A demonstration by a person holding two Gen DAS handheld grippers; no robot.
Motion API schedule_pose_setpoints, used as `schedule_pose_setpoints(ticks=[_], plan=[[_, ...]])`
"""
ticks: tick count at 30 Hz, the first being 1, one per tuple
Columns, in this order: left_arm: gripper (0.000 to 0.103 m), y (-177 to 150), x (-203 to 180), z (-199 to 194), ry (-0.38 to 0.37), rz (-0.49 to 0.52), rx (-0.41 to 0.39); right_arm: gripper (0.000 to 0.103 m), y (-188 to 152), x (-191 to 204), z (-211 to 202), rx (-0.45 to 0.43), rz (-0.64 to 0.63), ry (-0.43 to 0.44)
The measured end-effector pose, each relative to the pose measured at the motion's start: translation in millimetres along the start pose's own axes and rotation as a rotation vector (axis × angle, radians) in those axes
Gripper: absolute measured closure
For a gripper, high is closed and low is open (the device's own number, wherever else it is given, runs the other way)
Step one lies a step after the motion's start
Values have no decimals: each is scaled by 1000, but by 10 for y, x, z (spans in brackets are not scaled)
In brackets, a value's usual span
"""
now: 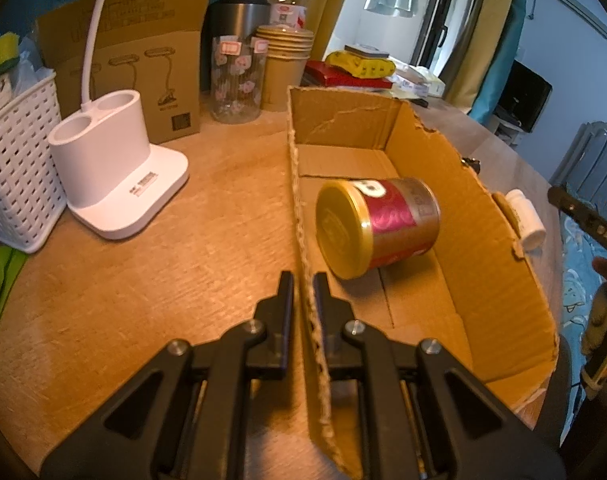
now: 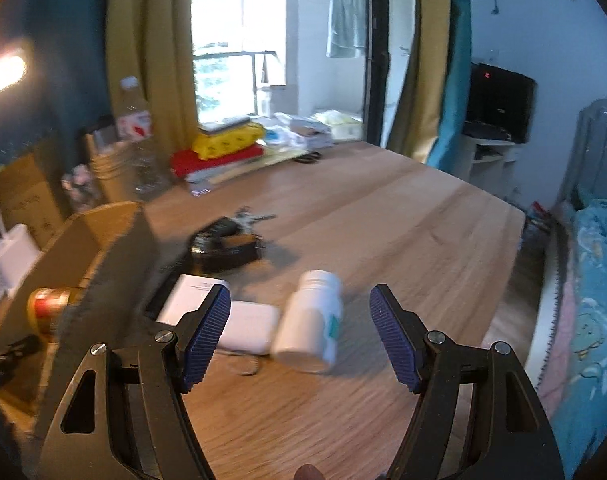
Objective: Organize rigid objects
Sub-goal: 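Grasp the white pill bottle with the right tool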
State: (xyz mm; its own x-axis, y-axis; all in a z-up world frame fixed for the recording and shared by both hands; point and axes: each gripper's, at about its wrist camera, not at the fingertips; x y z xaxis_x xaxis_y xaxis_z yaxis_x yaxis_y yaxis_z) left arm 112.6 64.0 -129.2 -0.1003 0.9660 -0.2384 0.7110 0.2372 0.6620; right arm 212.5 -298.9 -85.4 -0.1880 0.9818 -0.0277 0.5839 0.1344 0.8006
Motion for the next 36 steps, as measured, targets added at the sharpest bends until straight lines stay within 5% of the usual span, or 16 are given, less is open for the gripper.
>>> schedule_pose_setpoints(ticks=[10, 28, 36], plan=[[93, 3, -1, 16, -3, -3, 4, 28, -74, -93, 345, 62, -4, -46], [93, 9, 4, 23, -2, -2, 4, 29, -86, -73, 601, 158, -10, 17], [93, 10, 4, 23, -2, -2, 4, 57, -119, -62, 698, 211, -9, 50]])
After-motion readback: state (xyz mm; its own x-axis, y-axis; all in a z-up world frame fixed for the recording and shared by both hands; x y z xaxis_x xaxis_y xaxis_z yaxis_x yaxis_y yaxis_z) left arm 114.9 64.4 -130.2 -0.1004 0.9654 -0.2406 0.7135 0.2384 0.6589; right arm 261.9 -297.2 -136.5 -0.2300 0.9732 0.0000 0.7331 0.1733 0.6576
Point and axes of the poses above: each gripper's, at about its wrist camera, not at the fingertips, and z roughly the way its jaws point, x to its left, y to its top, and after that the axes turned 5 degrees about -y, right-handed
